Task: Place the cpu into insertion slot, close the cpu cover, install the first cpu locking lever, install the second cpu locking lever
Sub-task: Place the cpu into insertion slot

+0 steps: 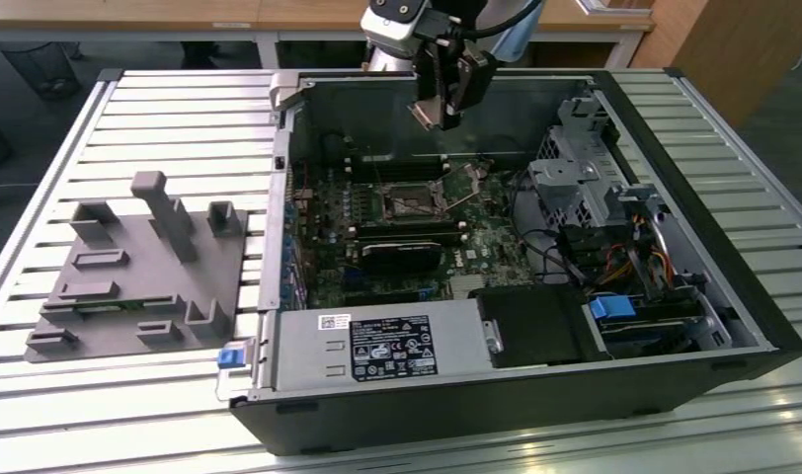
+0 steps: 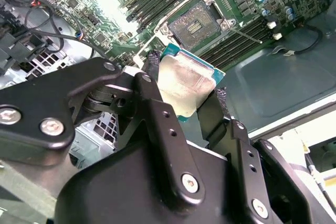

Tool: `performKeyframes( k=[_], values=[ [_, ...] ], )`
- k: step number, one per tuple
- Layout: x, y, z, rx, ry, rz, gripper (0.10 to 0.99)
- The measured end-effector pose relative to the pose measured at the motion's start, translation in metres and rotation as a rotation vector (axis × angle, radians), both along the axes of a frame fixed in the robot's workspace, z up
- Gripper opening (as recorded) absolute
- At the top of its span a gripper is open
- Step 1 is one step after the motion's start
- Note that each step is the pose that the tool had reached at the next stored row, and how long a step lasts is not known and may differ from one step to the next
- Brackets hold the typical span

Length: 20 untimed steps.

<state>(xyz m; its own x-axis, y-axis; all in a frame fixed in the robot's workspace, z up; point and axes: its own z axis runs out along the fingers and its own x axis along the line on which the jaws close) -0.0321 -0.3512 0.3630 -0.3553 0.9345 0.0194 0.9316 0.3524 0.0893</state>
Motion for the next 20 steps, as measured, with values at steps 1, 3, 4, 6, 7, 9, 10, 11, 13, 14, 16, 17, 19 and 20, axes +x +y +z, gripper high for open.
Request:
performKeyframes(
  k=[1, 3, 4, 6, 7, 9, 10, 11, 13, 14, 16, 17, 19, 20],
  values=[
    [0.0000, 0.0000, -0.0001, 0.000, 0.0000, -0.006, 0.541],
    [0.0000, 0.0000, -0.0003, 0.000, 0.0000, -0.018, 0.541],
    [0.0000, 0.0000, -0.0004, 0.000, 0.0000, -0.024, 0.541],
    [0.0000, 0.0000, -0.0005, 0.000, 0.0000, -0.037, 0.541],
    [0.0000, 0.0000, -0.0006, 0.000, 0.0000, -0.043, 0.541],
    [0.0000, 0.0000, -0.0007, 0.000, 0.0000, -0.054, 0.541],
    [0.0000, 0.0000, -0.0008, 0.000, 0.0000, -0.060, 0.541],
    [0.0000, 0.0000, -0.0008, 0.000, 0.0000, -0.066, 0.541],
    [0.0000, 0.0000, -0.0010, 0.000, 0.0000, -0.076, 0.541],
    [0.0000, 0.0000, -0.0010, 0.000, 0.0000, -0.082, 0.541],
    [0.0000, 0.0000, -0.0011, 0.000, 0.0000, -0.093, 0.541],
    [0.0000, 0.0000, -0.0012, 0.000, 0.0000, -0.098, 0.541],
    [0.0000, 0.0000, -0.0013, 0.000, 0.0000, -0.109, 0.541],
    [0.0000, 0.0000, -0.0013, 0.000, 0.0000, -0.114, 0.541]
  ],
)
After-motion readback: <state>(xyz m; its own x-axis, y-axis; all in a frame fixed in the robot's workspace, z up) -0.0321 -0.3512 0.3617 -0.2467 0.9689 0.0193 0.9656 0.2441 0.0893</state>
